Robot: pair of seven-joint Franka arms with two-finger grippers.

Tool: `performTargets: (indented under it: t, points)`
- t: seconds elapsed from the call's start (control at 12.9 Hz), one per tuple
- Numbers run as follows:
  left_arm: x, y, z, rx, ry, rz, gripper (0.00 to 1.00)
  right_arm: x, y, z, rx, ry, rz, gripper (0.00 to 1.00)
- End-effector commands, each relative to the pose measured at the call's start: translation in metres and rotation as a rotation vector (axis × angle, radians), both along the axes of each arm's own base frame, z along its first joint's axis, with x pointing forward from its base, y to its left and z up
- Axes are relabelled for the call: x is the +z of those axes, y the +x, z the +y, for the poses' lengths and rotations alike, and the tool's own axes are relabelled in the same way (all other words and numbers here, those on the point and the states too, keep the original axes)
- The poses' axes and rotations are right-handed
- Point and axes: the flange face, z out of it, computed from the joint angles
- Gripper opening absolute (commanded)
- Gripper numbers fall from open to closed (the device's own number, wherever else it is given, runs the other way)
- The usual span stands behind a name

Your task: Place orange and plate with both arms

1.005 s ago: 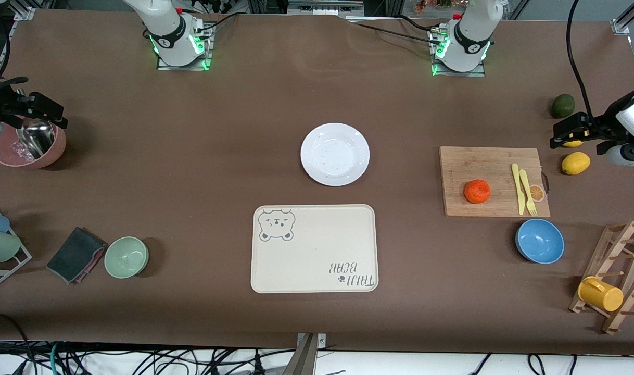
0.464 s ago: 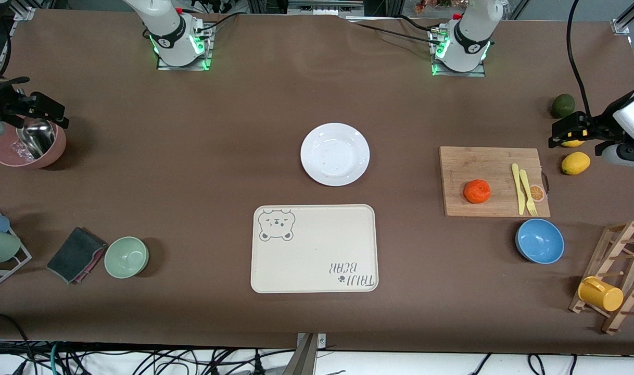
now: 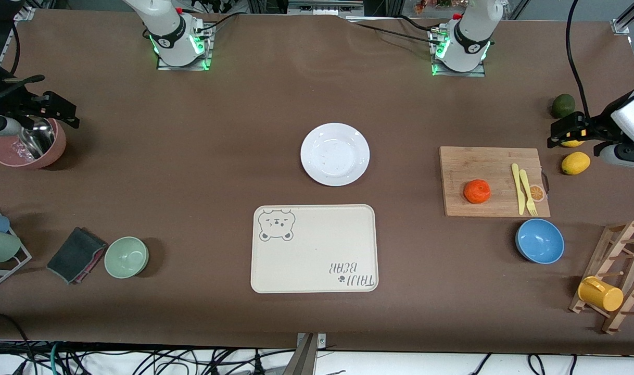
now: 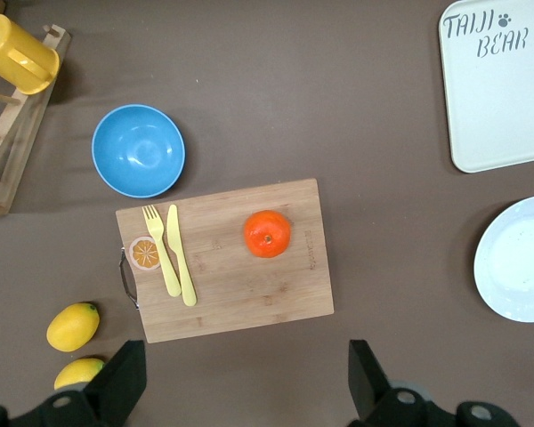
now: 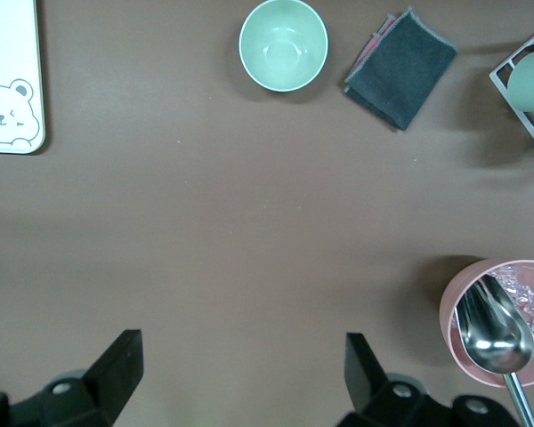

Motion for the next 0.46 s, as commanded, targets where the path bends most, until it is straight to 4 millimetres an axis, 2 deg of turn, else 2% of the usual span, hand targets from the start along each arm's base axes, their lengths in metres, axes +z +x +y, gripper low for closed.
performTargets:
  t: [0.0, 0.08, 0.23, 0.39]
  points:
    - [-0.017, 0.008, 0.0, -0.023, 0.009, 0.034, 1.0, 0.007, -0.004, 0.001, -0.013, 0.0, 0.011, 1.0]
    - [-0.049, 0.018, -0.002, -0.028, 0.003, 0.093, 1.0, 0.006, -0.004, 0.0, -0.015, 0.0, 0.012, 1.0]
    - [-0.087, 0.03, -0.002, -0.019, -0.003, 0.152, 1.0, 0.006, -0.005, -0.002, -0.018, 0.002, 0.02, 1.0]
    - [-0.156, 0.05, -0.003, -0.024, -0.009, 0.218, 1.0, 0.004, -0.005, -0.006, -0.026, 0.003, 0.021, 1.0]
